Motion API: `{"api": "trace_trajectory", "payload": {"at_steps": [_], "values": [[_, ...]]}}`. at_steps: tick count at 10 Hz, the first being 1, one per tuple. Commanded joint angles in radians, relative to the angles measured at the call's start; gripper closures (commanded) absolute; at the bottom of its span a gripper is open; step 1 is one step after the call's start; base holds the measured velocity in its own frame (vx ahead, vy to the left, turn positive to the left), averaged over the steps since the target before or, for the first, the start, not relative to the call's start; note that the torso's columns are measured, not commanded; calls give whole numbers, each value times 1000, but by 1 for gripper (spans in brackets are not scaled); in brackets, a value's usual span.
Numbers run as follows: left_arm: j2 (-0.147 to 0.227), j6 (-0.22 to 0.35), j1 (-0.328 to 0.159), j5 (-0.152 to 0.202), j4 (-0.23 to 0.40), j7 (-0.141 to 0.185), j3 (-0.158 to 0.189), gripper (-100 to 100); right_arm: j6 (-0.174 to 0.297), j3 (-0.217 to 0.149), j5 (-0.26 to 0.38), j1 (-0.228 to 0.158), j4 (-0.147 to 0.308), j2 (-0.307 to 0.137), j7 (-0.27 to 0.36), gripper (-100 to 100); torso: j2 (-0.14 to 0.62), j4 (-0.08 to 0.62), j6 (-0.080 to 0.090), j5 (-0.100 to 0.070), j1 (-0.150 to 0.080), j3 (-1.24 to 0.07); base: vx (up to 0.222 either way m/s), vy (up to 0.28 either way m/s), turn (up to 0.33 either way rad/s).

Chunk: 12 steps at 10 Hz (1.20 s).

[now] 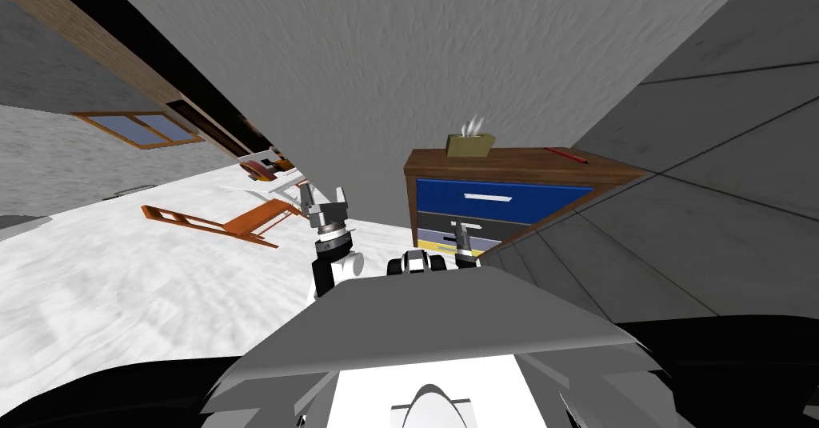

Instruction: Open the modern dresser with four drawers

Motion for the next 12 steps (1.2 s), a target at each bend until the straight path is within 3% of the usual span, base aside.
{"api": "trace_trajectory", "payload": {"at_steps": [1,4,12], "values": [[0,0,0,0,0,0,0,0,-15,17,-39,-14,45,-9,-75,-100,0,0,0,0,1,0,-3,23,56],[0,0,0,0,0,0,0,0,-32,42,-105,-30,105,-31,-164,-100,0,0,0,0,-1,0,-4,20,92],[0,0,0,0,0,0,0,0,-56,83,-212,-56,200,-75,-356,-100,0,0,0,0,0,0,-4,17,69]]}}
